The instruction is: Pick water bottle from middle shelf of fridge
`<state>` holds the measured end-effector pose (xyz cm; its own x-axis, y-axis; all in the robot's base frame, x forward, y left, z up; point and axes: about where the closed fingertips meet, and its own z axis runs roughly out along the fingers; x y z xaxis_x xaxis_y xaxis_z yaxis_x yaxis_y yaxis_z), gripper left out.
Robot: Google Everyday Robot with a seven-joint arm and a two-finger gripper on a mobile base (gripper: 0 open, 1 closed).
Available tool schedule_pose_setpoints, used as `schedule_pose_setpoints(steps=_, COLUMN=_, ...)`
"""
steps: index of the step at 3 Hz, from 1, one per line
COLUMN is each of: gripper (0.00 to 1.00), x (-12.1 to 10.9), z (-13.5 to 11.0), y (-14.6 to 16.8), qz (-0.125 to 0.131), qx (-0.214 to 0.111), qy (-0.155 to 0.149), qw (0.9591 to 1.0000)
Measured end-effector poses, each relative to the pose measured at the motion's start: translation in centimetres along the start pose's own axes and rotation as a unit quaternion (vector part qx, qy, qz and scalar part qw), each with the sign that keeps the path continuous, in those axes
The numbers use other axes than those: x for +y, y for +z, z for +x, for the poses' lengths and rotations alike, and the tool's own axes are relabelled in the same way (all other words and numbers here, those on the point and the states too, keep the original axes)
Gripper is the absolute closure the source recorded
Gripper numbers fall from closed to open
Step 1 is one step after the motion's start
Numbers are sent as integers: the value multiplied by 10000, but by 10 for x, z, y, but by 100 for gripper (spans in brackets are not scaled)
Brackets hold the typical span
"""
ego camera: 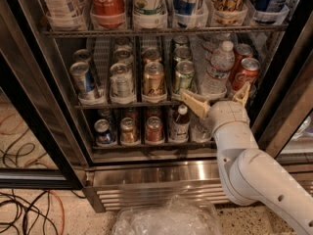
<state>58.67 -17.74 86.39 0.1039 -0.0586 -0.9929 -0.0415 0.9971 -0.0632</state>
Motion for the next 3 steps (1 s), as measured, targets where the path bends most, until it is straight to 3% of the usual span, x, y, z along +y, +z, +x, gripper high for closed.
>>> schedule_pose_setpoints(steps=1, gripper=19, x=0, z=0, y=0, qz=0, qx=0, qy=0, qw=10000)
schedule_pose_setpoints(steps=2, gripper=28, x=-2, z=10, y=7, qz=67, qx=24, qy=-12, qw=10000)
schedule_pose_setpoints(steps=3, gripper=28, x=-3, z=11, y=14, qz=98, qx=-28, qy=4, qw=9999)
